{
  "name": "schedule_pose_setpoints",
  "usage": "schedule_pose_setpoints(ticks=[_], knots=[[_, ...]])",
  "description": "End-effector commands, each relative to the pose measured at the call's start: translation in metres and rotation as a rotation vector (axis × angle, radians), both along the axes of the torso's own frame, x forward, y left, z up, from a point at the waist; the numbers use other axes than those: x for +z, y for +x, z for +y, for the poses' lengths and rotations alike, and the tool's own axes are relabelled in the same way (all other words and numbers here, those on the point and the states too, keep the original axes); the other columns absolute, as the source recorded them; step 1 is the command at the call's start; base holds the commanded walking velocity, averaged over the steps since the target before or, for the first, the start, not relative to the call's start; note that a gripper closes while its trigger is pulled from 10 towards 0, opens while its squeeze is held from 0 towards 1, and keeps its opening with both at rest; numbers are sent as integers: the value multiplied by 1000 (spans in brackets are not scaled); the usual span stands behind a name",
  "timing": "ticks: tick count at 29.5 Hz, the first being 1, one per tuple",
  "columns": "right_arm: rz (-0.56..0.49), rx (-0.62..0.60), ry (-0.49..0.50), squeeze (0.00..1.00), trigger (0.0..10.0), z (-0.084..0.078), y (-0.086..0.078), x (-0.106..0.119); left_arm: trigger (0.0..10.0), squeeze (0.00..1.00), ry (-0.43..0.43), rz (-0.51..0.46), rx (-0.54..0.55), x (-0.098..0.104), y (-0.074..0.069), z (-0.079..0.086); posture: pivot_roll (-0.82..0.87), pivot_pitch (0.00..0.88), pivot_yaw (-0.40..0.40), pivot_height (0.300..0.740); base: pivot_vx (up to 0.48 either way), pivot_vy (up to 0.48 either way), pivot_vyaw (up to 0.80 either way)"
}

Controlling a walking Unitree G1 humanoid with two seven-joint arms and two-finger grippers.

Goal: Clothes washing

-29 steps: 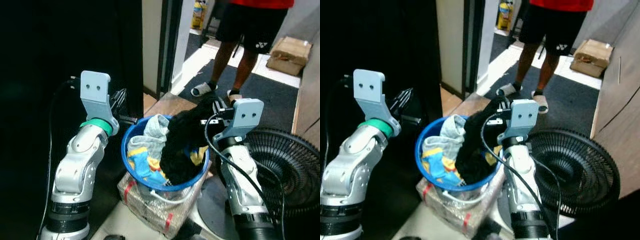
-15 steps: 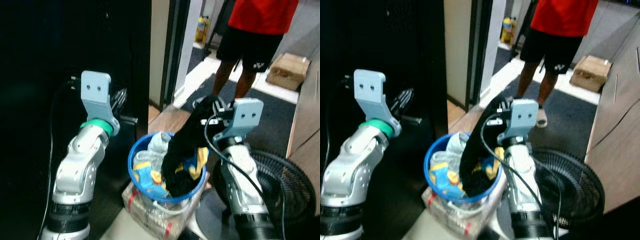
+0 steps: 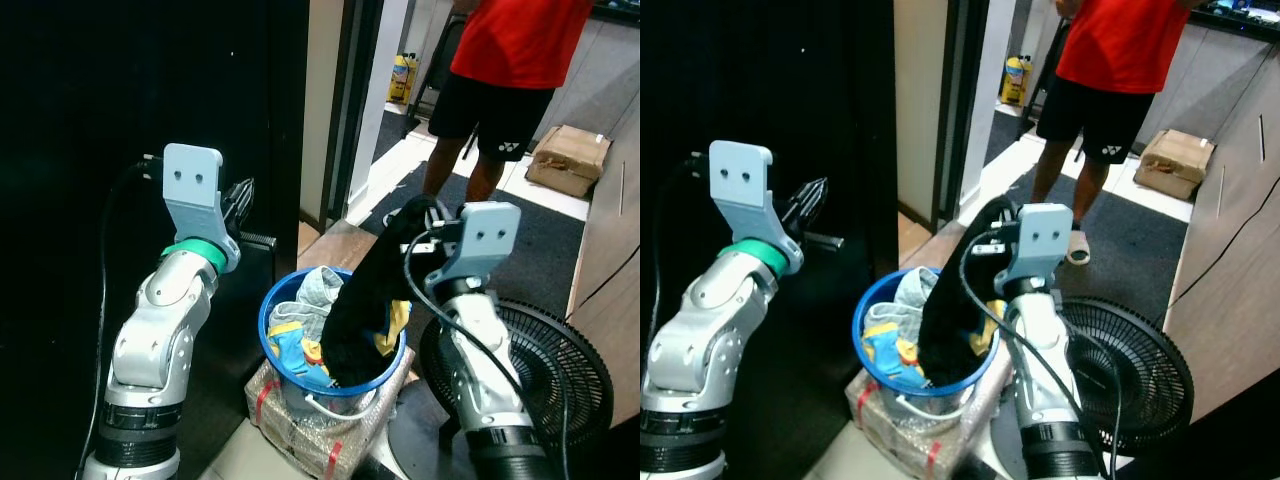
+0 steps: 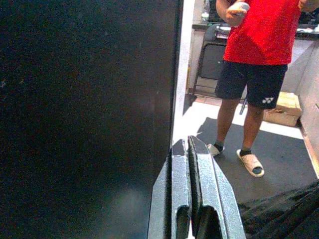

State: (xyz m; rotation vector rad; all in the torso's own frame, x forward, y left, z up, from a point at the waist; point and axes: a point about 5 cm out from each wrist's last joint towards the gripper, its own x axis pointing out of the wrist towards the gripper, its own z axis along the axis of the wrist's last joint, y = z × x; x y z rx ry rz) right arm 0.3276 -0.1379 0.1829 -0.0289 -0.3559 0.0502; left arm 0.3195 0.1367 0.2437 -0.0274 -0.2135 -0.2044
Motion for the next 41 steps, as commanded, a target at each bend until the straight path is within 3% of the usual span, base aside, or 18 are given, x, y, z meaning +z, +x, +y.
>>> schedule_pose_setpoints(ticks=[1, 4, 8, 13, 20, 27, 34, 41], knots=[[17, -1, -13, 0, 10000, 3, -2, -10, 10000, 0, 15, 30, 1, -10, 1, 0, 136, 0, -3, 740, 0, 0, 0], [89, 9, -23, 0, 10000, 12, -10, -37, 10000, 0, 91, 73, 19, -32, -3, 4, 135, 0, -3, 740, 0, 0, 0], [140, 28, -4, 0, 10000, 20, -18, -53, 10000, 0, 99, 105, 14, -42, -8, 4, 140, 0, -3, 740, 0, 0, 0], [149, 36, 2, 0, 10000, 24, -20, -55, 10000, 0, 97, 109, 13, -44, -8, 3, 140, 0, -3, 740, 0, 0, 0], [87, 22, 39, 0, 10000, 24, -12, -35, 10000, 0, 83, 78, 8, -33, -5, 0, 140, 0, 0, 740, 0, 0, -800], [-28, -9, 103, 0, 10000, 19, -3, -2, 10000, 0, 75, 32, 2, -19, -2, 0, 140, 0, 10, 740, 0, 0, 0], [-45, -1, 119, 0, 10000, 23, -4, 3, 10000, 0, 76, 21, -2, -16, -1, -1, 142, 0, 12, 740, 0, 0, -686], [-55, -3, 130, 0, 10000, 24, -3, 7, 10000, 0, 78, 16, -6, -13, -1, -1, 147, 0, 15, 740, 0, 0, 0]])
